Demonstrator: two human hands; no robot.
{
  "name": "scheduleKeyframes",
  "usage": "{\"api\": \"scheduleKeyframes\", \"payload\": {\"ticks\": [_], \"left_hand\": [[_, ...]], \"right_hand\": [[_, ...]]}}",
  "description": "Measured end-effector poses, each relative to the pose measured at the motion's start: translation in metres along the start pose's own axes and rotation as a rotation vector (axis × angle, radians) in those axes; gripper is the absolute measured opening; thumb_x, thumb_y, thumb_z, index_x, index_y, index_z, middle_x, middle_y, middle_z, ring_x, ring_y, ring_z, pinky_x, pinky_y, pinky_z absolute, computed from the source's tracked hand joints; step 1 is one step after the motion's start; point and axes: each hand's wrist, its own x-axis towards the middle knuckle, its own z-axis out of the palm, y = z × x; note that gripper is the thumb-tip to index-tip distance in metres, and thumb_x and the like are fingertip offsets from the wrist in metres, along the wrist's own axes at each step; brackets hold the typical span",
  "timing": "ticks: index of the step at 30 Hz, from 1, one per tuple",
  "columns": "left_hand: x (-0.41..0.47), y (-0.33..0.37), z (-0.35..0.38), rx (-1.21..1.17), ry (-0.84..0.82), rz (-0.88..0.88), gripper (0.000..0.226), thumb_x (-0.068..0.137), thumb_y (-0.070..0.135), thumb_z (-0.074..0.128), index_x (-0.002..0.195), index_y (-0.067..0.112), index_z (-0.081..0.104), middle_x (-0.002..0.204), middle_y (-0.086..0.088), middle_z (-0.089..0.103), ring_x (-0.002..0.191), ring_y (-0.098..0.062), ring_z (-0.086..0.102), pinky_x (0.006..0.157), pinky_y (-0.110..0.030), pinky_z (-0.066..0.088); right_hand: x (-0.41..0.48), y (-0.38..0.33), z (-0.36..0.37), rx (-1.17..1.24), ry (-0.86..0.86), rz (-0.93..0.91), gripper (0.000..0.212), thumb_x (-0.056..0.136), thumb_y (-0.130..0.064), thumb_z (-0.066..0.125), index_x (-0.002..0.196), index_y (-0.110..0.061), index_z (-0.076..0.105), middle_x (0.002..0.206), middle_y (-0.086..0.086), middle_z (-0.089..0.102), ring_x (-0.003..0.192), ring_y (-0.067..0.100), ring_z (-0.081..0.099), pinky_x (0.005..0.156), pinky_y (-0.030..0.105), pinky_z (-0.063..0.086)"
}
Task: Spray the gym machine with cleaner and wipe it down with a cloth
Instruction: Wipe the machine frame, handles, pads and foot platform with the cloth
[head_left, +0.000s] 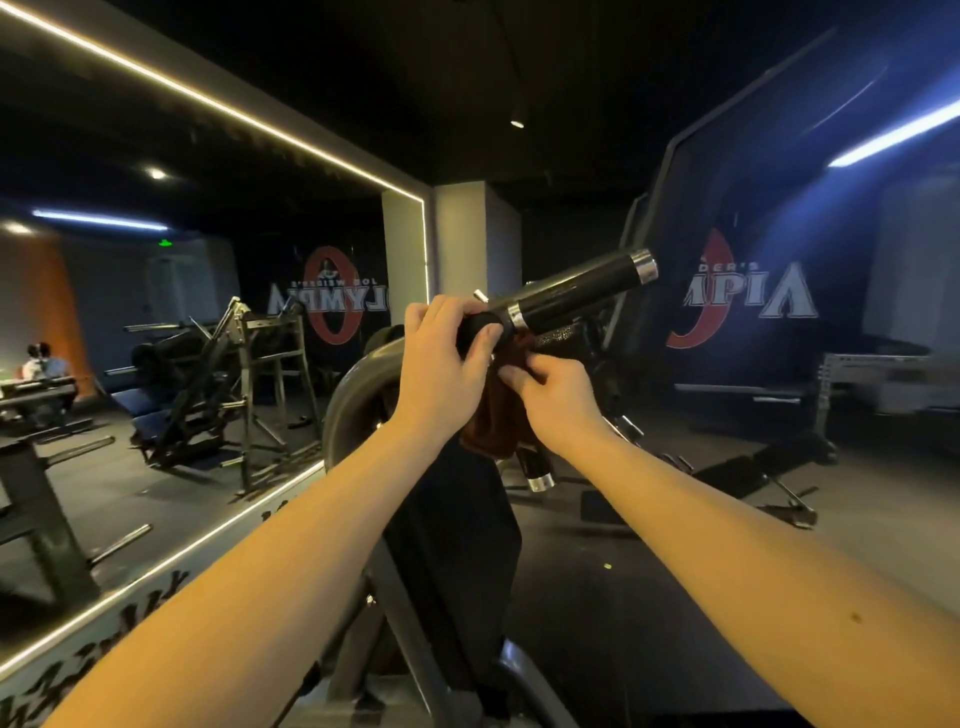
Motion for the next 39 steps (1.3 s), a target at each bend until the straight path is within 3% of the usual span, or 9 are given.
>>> {"api": "scheduleKeyframes", "payload": {"ticks": [5,10,18,21,24,27,30,34,39], "left_hand": [[-0.005,0.001,0.007,-0.033,0.047,-0.044,0.018,0.099,0.023,0.065,0.117,0.018,0.064,0.105,0.011,0.057,0.107,-0.013,0.045,0.090,-0.023,0.041],[-0.010,0.006,0.012,-0.093,0.078,-0.103,0.022,0.099,0.021,0.066,0.121,0.020,0.062,0.106,0.020,0.052,0.113,-0.012,0.045,0.096,-0.026,0.043],[-0.009,0.007,0.011,-0.064,0.064,-0.178,0.026,0.099,0.025,0.066,0.125,0.022,0.062,0.114,0.007,0.055,0.112,0.005,0.043,0.100,-0.028,0.046],[-0.006,0.017,0.001,0.012,0.037,-0.191,0.031,0.097,0.025,0.070,0.127,0.021,0.064,0.118,0.014,0.054,0.115,-0.004,0.044,0.105,-0.032,0.044],[-0.021,0.042,-0.002,0.138,0.123,-0.182,0.041,0.092,0.027,0.075,0.130,0.022,0.060,0.130,0.011,0.052,0.121,-0.006,0.039,0.104,-0.019,0.034],[-0.057,0.071,0.005,-0.050,-0.072,-0.418,0.033,0.093,0.040,0.073,0.118,0.026,0.058,0.110,0.011,0.060,0.099,-0.004,0.058,0.089,-0.024,0.049],[-0.084,0.082,0.009,-0.099,-0.296,-0.559,0.042,0.091,0.056,0.070,0.119,0.027,0.059,0.111,0.012,0.062,0.100,-0.002,0.062,0.087,-0.024,0.054],[-0.091,0.085,0.006,-0.055,-0.315,-0.561,0.044,0.090,0.056,0.070,0.122,0.027,0.060,0.110,0.012,0.062,0.100,-0.003,0.062,0.084,-0.021,0.052],[-0.093,0.085,0.002,-0.061,-0.340,-0.560,0.011,0.100,0.036,0.065,0.103,0.026,0.070,0.099,0.009,0.069,0.094,-0.008,0.067,0.081,-0.023,0.054]], "right_hand": [[-0.002,0.023,-0.007,-0.011,0.040,-0.060,0.015,0.103,-0.024,0.061,0.110,-0.032,0.071,0.106,-0.011,0.074,0.106,0.004,0.067,0.093,0.026,0.052],[-0.024,0.068,-0.032,-0.177,-0.041,0.066,0.019,0.101,-0.014,0.064,0.086,-0.022,0.071,0.084,-0.001,0.071,0.081,0.010,0.069,0.076,0.035,0.057],[0.000,0.044,-0.034,0.044,-0.074,0.075,0.022,0.102,-0.024,0.062,0.122,-0.029,0.068,0.111,-0.004,0.074,0.109,0.016,0.070,0.103,0.045,0.054],[-0.002,0.033,-0.044,0.035,-0.066,0.086,0.023,0.102,-0.025,0.064,0.124,-0.023,0.070,0.112,-0.005,0.073,0.111,0.015,0.068,0.105,0.046,0.053],[-0.012,0.024,-0.058,0.073,-0.061,0.101,0.015,0.102,-0.026,0.063,0.116,-0.027,0.070,0.110,-0.007,0.071,0.108,0.014,0.066,0.105,0.044,0.053],[-0.024,0.020,-0.065,0.209,-0.068,0.161,0.010,0.103,-0.027,0.062,0.110,-0.031,0.067,0.113,-0.003,0.072,0.110,0.016,0.067,0.106,0.046,0.052],[-0.039,0.021,-0.065,0.329,-0.099,0.205,0.012,0.102,-0.026,0.063,0.109,-0.028,0.072,0.113,-0.001,0.075,0.113,0.019,0.069,0.106,0.049,0.053],[-0.053,0.024,-0.067,0.394,-0.159,0.255,0.009,0.100,-0.026,0.064,0.103,-0.030,0.072,0.114,0.000,0.076,0.116,0.021,0.069,0.106,0.052,0.052],[-0.063,0.027,-0.070,0.331,-0.215,0.260,0.016,0.101,-0.027,0.064,0.111,-0.023,0.075,0.105,-0.004,0.079,0.109,0.018,0.072,0.106,0.050,0.053]]}}
